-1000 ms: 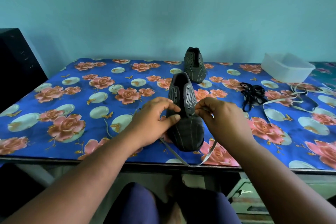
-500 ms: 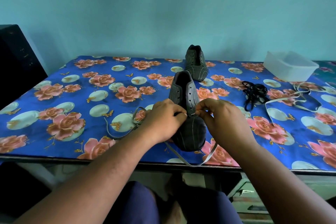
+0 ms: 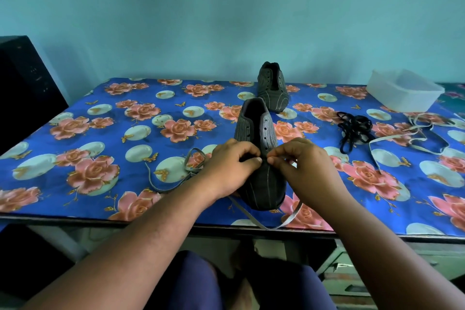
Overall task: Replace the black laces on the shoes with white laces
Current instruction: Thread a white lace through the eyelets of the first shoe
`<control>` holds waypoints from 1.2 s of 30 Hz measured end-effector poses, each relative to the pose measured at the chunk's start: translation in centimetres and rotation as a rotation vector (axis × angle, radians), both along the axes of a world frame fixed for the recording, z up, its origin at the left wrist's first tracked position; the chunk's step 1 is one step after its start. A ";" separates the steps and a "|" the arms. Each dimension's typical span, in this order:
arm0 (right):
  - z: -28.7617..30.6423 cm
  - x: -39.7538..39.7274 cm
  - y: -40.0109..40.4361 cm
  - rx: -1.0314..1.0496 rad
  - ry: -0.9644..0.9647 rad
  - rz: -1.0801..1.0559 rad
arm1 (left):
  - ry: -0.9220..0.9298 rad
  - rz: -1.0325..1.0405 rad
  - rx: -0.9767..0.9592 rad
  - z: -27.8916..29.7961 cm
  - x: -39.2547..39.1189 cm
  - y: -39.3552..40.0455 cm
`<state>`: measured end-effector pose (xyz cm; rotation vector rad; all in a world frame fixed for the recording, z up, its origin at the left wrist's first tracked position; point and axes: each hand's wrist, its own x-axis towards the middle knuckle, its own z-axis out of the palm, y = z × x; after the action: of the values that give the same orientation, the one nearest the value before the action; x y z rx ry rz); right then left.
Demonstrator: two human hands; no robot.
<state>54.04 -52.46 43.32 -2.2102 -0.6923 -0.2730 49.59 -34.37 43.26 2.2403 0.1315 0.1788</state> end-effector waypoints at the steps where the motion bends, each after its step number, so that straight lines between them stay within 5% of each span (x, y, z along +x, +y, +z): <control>1: 0.0 -0.2 -0.2 0.034 0.051 0.008 | 0.001 0.000 -0.027 0.0 0.1 0.1; 6: 0.2 -0.3 -0.7 0.148 0.225 0.063 | 0.013 -0.001 -0.185 0.2 0.2 0.0; 14: 1.2 0.7 -1.0 0.036 0.180 0.068 | -0.219 0.206 -0.342 -0.2 -0.5 0.1; 19: 1.4 0.5 0.7 -0.203 -0.007 0.083 | -0.440 0.114 -0.139 -1.8 -1.6 0.0; 24: 0.7 0.8 1.7 -0.098 0.000 0.118 | -0.313 -0.089 -0.154 -3.5 -2.2 0.2; 31: 1.3 1.1 1.7 -0.205 0.011 0.137 | -0.208 -0.061 -0.197 -3.9 -2.9 0.6; 36: 1.8 0.6 2.0 -0.326 -0.082 0.055 | -0.106 -0.050 0.183 -3.1 -3.3 0.9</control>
<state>54.69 -50.47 45.17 -2.4937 -0.8928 -0.2370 46.26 -33.47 40.19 2.4071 0.0014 0.2918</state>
